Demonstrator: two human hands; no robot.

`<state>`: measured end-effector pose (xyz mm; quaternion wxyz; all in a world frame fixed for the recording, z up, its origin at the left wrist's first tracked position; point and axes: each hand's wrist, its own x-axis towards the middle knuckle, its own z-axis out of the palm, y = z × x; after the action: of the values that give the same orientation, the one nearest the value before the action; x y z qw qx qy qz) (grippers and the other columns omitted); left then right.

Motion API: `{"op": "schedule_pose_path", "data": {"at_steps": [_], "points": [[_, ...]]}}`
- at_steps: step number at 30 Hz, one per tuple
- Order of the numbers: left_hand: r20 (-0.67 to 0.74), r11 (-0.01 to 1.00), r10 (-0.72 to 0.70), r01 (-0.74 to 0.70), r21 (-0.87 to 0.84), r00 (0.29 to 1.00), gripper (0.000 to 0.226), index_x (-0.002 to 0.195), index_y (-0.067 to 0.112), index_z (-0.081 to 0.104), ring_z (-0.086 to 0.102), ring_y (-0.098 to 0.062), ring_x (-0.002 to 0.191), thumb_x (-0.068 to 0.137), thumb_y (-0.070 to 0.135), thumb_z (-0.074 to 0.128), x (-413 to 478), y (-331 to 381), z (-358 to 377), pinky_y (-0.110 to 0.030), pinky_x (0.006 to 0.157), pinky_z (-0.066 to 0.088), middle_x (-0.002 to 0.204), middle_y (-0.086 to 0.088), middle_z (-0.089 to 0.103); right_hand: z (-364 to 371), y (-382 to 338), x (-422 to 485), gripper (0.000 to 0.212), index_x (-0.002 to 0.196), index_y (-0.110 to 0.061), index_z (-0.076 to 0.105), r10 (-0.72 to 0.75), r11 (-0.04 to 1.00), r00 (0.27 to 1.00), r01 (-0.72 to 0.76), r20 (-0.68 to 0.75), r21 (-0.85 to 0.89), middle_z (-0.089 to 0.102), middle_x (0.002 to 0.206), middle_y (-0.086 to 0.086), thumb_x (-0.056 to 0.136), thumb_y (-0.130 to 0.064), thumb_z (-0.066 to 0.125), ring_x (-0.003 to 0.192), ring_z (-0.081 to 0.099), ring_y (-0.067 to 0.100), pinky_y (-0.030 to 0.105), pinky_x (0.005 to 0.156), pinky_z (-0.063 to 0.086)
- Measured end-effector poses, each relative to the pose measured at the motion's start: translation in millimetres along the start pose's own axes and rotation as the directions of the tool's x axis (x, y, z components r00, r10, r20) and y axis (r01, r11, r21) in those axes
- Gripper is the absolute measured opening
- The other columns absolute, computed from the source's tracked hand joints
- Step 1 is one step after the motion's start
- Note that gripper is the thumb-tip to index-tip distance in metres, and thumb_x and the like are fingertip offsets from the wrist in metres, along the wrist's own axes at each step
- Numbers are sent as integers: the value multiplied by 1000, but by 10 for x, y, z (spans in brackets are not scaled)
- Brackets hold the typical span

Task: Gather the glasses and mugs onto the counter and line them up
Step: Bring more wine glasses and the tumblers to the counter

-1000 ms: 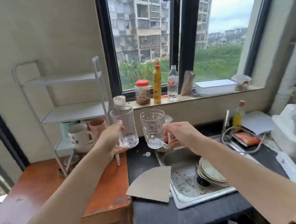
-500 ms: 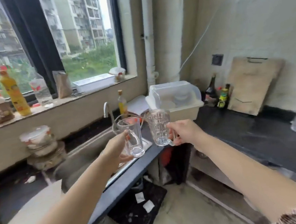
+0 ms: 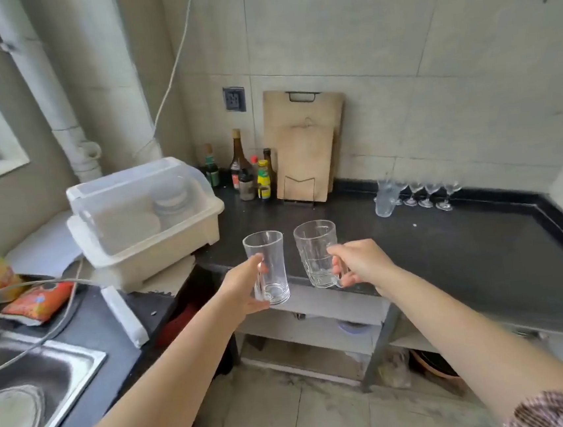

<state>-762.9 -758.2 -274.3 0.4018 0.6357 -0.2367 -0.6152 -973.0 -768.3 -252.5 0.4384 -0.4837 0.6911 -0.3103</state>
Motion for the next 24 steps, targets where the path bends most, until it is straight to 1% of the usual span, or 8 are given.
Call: {"op": "schedule_pose_path", "data": {"at_steps": [5,8,10,13,14,17,21,24], "points": [[131,996,-78,71,62,988,19,86,15,57,53,-40,110,88,34,59,645,284,878,-51,88,52,135,-17,46,-553,219,734,28,70,-10,69,107,994,984,-105,-146,21,72,71,4,81,-35,61,45,61,17,32,68,61],[173,992,-91,74,105,981,20,92,13,59,54,-38,106,88,32,57,953,402,1402,-49,85,53,130,-17,50,-875,338,1081,29,69,-10,68,155,987,964,-144,-217,65,71,70,4,81,-36,62,47,62,19,35,72,61],[191,988,-107,82,134,976,20,87,13,58,55,-36,101,89,33,56,1121,458,1760,-48,84,53,123,-15,52,-1092,431,1312,32,68,-11,69,190,981,941,-170,-281,95,71,65,2,79,-40,62,43,63,17,34,69,61],[220,979,-125,84,188,967,22,83,13,56,58,-31,85,89,34,59,1345,506,2291,-42,69,55,107,-11,54,-1430,602,1662,33,68,-12,70,248,967,902,-211,-354,141,71,62,0,79,-41,61,39,62,15,27,60,59],[225,976,-130,85,200,966,23,84,12,56,57,-30,85,89,34,59,1424,513,2465,-42,68,55,105,-10,53,-1552,662,1787,32,68,-12,70,262,964,893,-223,-365,148,71,63,0,79,-40,60,40,62,15,27,59,58],[249,973,-149,96,212,957,24,92,11,58,50,-32,100,88,35,60,1692,521,2993,-47,80,52,110,-7,49,-1928,827,2196,33,70,-11,69,290,956,883,-255,-368,143,72,66,1,82,-39,58,43,64,18,31,66,60],[260,970,-202,155,189,944,22,84,12,59,50,-33,104,87,33,62,2060,525,3718,-49,85,50,113,-7,51,-2429,1059,2793,33,73,-11,68,321,947,877,-296,-357,124,70,70,1,86,-39,57,51,68,23,39,78,59],[265,962,-243,198,186,933,23,93,10,59,46,-34,105,88,32,62,2339,534,4259,-52,88,48,113,-7,49,-2790,1227,3225,31,79,-13,67,354,935,880,-345,-317,85,67,76,-6,88,-39,55,56,71,23,36,81,57]]}}
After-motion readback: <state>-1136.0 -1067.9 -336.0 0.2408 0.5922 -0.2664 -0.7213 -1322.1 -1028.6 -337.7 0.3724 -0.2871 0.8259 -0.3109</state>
